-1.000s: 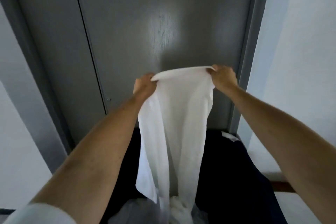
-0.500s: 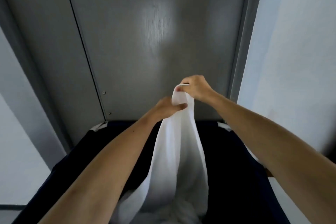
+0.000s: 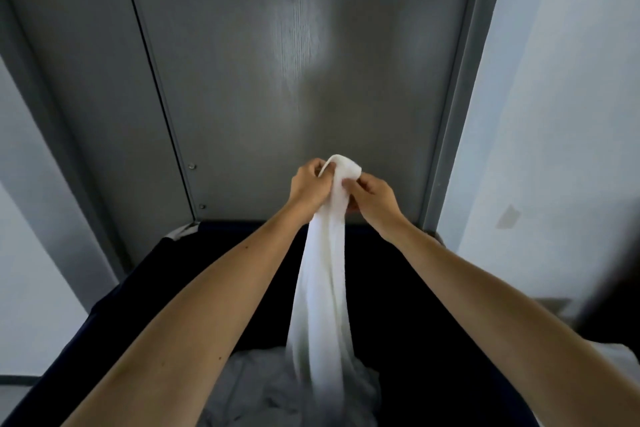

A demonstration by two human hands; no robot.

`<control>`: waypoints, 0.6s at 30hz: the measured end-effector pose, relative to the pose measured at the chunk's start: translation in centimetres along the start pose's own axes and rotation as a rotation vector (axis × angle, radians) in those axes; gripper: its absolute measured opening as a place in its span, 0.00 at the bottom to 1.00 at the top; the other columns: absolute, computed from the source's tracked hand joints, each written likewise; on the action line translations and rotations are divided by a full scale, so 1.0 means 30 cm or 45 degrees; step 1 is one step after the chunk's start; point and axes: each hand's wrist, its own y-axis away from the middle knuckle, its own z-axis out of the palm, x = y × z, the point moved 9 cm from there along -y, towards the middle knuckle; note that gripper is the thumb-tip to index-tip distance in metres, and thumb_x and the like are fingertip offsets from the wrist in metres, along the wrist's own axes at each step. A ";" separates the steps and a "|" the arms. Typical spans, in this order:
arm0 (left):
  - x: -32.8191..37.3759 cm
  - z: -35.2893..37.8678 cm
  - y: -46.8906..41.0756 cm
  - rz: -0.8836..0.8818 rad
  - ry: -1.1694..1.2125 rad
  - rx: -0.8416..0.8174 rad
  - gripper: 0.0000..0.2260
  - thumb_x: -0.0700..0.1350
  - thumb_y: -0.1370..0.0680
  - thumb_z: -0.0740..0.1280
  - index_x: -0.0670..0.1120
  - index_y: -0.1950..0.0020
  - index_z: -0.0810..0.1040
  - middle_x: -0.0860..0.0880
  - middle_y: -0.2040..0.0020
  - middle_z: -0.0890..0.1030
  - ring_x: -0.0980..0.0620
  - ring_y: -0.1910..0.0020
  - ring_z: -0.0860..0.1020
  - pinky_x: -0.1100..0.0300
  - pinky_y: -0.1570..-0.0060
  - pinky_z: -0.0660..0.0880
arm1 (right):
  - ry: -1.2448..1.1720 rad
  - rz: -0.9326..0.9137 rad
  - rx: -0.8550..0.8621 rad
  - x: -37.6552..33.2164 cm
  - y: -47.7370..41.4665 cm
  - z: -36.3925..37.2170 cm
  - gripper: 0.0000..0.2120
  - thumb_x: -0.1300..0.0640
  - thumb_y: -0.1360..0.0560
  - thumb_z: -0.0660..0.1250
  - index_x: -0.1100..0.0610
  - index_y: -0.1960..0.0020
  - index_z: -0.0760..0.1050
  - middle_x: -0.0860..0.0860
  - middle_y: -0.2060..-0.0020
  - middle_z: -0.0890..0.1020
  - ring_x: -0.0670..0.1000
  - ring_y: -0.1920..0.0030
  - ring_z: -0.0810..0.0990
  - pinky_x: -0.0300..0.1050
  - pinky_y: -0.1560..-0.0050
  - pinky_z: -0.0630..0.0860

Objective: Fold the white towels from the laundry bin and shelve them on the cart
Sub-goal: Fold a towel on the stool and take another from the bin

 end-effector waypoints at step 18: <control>0.149 0.021 -0.023 0.092 0.431 0.021 0.06 0.44 0.20 0.61 0.49 0.54 0.77 0.49 0.53 0.78 0.53 0.50 0.75 0.58 0.45 0.72 | 0.481 0.062 -0.195 0.141 -0.008 -0.012 0.09 0.58 0.22 0.59 0.53 0.60 0.74 0.49 0.63 0.76 0.46 0.61 0.72 0.39 0.63 0.66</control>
